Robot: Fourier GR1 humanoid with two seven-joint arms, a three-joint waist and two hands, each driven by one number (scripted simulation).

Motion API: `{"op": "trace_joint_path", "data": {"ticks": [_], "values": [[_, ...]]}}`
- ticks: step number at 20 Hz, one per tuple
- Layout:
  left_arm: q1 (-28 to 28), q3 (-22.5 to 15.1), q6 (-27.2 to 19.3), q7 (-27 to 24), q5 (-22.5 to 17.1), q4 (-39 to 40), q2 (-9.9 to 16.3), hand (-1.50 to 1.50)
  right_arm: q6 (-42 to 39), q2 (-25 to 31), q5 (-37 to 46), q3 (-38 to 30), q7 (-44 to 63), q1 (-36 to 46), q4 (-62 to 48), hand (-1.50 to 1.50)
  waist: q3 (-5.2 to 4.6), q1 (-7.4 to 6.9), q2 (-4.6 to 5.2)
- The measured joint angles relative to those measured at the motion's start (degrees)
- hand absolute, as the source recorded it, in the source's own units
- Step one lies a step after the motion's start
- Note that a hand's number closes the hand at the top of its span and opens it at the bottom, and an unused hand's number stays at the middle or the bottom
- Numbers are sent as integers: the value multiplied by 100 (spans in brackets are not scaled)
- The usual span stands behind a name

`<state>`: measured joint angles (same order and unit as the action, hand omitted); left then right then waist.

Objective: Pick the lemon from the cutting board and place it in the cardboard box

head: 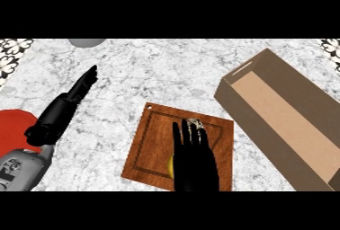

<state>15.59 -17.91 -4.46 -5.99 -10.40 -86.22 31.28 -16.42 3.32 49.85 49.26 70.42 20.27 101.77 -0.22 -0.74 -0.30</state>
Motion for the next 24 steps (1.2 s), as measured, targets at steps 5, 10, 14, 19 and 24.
{"op": "trace_joint_path", "data": {"ticks": [5,10,14,19,24], "values": [[-78,60,43,13,-5,-72,8,0,-130,-112,91,-55,-6,-1,-299,-150,6,22,1],[-137,141,107,-51,17,-61,7,0,-142,-150,97,-51,2,17,-525,-150,11,27,11],[-59,190,189,-42,44,43,-59,0,-101,-167,-41,-35,-15,135,-670,-150,14,35,19],[-112,216,170,-67,145,55,-145,0,-42,-173,-92,-32,-38,90,-838,-150,16,39,19],[-52,201,113,-20,265,94,-276,0,26,-176,-39,-112,-36,123,-1159,-150,16,42,21]]}}
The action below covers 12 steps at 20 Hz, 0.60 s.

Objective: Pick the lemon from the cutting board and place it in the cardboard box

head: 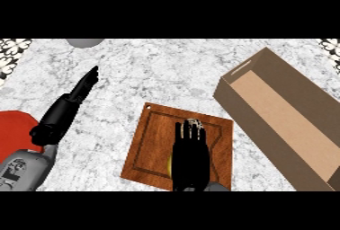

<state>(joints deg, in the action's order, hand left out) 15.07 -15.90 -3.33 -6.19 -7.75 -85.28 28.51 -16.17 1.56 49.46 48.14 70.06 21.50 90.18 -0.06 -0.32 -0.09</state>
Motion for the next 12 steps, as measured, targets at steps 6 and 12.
{"op": "trace_joint_path", "data": {"ticks": [6,12], "values": [[-38,129,130,-56,29,43,-8,0,120,-18,171,-16,-125,-258,-150,-150,2,16,-3],[-123,265,329,-122,122,20,-52,0,273,1,176,82,-323,-22,-413,150,-10,6,-32]]}}
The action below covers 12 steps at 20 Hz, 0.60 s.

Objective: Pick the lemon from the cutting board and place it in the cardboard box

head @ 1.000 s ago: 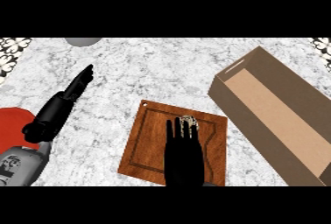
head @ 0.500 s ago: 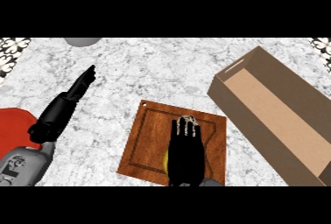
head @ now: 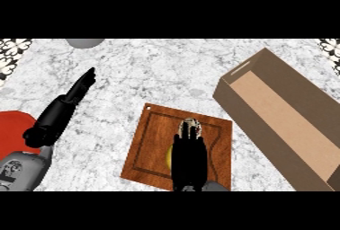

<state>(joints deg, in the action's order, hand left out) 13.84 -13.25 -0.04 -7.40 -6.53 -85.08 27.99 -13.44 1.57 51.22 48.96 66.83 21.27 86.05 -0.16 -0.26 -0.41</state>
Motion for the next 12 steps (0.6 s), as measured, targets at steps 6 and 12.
{"op": "trace_joint_path", "data": {"ticks": [6,12], "values": [[-73,151,107,193,106,-205,-120,0,116,-15,619,71,-390,130,-233,150,2,7,-11],[-79,260,189,233,280,-243,-317,0,237,-65,1042,117,-621,461,-364,150,8,4,5]]}}
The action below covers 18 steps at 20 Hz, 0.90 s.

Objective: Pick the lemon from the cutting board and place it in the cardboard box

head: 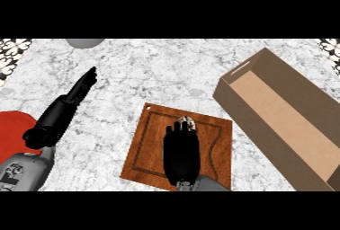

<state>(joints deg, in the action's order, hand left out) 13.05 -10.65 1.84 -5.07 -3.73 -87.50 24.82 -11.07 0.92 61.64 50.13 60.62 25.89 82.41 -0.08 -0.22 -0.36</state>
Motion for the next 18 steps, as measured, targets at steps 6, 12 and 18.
{"op": "trace_joint_path", "data": {"ticks": [6,12,18], "values": [[26,26,82,-12,83,13,-77,0,530,-61,-597,-348,-1296,720,-463,150,8,-80,53],[133,213,188,-41,106,206,-89,0,597,-62,-552,-589,-1917,1504,-443,150,8,-33,42],[-63,271,210,-19,188,48,-137,0,391,26,-198,-1021,-1536,1632,523,150,8,33,17]]}}
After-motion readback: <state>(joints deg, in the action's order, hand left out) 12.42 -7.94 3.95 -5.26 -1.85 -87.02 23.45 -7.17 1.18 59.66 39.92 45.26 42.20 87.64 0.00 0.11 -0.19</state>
